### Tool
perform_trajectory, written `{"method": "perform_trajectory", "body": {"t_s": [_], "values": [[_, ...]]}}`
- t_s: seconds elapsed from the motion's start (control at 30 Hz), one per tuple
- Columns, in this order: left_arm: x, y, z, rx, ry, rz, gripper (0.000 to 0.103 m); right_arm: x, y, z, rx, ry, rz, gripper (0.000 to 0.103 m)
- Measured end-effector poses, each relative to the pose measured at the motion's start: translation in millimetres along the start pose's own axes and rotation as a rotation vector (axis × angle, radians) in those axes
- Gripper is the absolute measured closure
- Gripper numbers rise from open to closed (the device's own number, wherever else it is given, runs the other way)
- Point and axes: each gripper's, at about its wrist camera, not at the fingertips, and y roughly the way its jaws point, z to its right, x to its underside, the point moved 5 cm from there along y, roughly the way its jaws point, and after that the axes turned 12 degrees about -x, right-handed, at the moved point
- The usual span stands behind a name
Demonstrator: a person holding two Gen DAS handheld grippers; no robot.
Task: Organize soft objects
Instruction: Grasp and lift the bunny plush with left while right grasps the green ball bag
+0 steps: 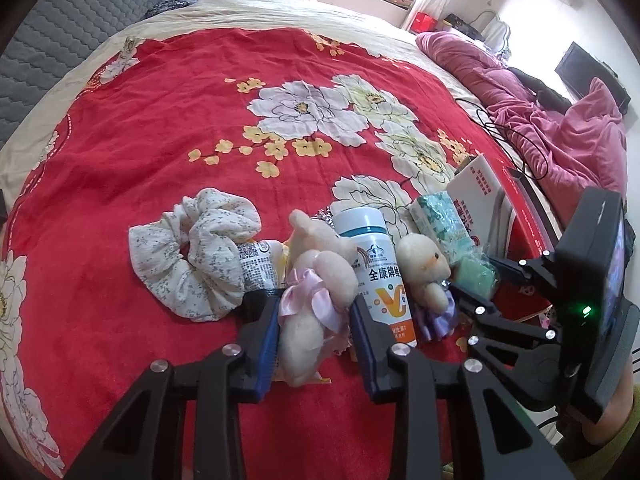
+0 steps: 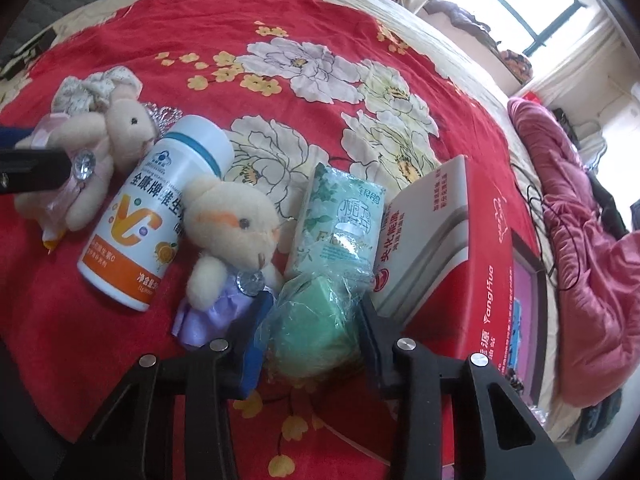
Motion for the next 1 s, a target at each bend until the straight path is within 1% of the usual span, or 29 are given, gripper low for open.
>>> {"method": "perform_trajectory", "body": {"t_s": [0.03, 0.17, 0.27, 0.33, 0.4, 0.53, 0.77, 0.83, 0.93, 1.0], "values": [[0.1, 0.2, 0.4, 0.004, -0.001, 0.001, 0.074, 0.2, -2.0, 1.7, -0.011, 0.013, 0.009, 0.062], [-0.2, 2.7, 0.3, 0.020, -0.011, -0.010, 0.080, 1.3, -17.3, 6.6, -0.065, 0.072, 0.061, 0.064], [-1.1, 2.6, -1.8, 0.040, -0.027, -0.014, 0.083, 2.3, -31.6, 8.9, -0.163, 0.137, 0.102, 0.064], [-1.8, 1.8, -3.3, 0.047, -0.036, -0.011, 0.085, 3.9, -36.9, 10.5, -0.203, 0.175, 0.109, 0.064], [-2.2, 0.0, -3.8, 0.056, -0.042, -0.006, 0.087, 5.5, -38.8, 11.7, -0.215, 0.192, 0.112, 0.064], [-2.6, -6.7, -4.8, 0.072, -0.048, 0.010, 0.087, 9.6, -43.3, 12.1, -0.240, 0.215, 0.127, 0.064], [-0.6, -13.4, -6.6, 0.075, -0.048, 0.021, 0.087, 7.3, -47.9, 10.3, -0.266, 0.218, 0.166, 0.064], [0.0, -13.4, -5.8, 0.076, -0.043, 0.018, 0.087, 6.9, -39.9, 6.2, -0.297, 0.225, 0.150, 0.064], [0.3, -13.5, -4.7, 0.076, -0.035, 0.019, 0.087, 8.5, -28.2, -0.4, -0.302, 0.227, 0.125, 0.064], [0.2, -13.8, -4.2, 0.075, -0.032, 0.020, 0.087, 9.4, -24.2, -2.5, -0.296, 0.228, 0.125, 0.064]]}}
